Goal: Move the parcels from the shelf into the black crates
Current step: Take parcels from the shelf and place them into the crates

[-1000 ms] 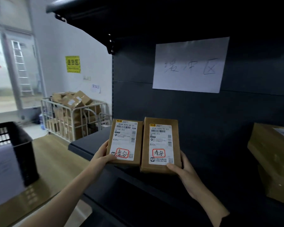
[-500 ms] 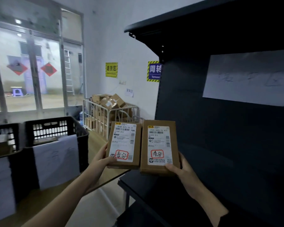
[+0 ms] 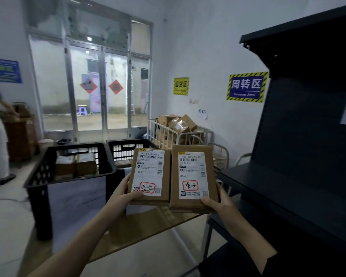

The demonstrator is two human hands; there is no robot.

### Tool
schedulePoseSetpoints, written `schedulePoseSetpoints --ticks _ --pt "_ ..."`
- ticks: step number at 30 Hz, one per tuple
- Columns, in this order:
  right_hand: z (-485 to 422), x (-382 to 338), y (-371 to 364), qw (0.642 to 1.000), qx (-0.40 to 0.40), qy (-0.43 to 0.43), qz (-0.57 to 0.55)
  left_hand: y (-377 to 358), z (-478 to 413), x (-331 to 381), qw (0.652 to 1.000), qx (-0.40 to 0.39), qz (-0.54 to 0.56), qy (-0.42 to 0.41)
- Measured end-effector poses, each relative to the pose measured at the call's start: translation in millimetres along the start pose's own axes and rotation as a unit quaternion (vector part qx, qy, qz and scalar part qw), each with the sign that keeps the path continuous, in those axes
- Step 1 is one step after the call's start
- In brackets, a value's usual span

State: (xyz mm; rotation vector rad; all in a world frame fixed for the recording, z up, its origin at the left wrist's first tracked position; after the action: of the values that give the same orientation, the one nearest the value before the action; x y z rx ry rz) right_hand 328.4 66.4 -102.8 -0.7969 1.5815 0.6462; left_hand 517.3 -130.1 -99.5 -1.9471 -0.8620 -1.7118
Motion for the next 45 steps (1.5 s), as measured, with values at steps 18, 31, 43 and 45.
schedulePoseSetpoints --ticks 18,31,43,45 --pt "-73.5 15.9 -216.1 0.986 -0.166 -0.011 -0.006 194.7 67.3 -17.0 0.988 0.154 0.012 0.013" --pt "-150.3 24.9 -279.5 0.969 -0.245 -0.011 -0.029 254.4 29.5 -15.7 0.974 0.225 -0.029 0.011" --pt "-276.4 25.4 -299.7 0.962 -0.268 -0.002 -0.057 285.8 -85.5 -14.8 0.969 0.245 -0.044 0.004" --pt "-294.0 23.6 -303.0 0.959 -0.275 -0.002 -0.072 291.9 -102.4 -15.7 0.967 0.252 -0.040 0.000"
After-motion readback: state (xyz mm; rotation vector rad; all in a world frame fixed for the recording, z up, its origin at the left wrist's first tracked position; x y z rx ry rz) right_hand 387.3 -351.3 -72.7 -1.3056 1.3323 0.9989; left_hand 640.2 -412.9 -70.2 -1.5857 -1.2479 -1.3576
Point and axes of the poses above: each hand's wrist, its own z-axis away from the middle knuckle, its own y-axis out of the back of the hand, x = y × z, the point moved 6 cm from there along -z, towards the middle knuckle, and after that the axes turned 8 degrees about -z, right-handed, at the moved point
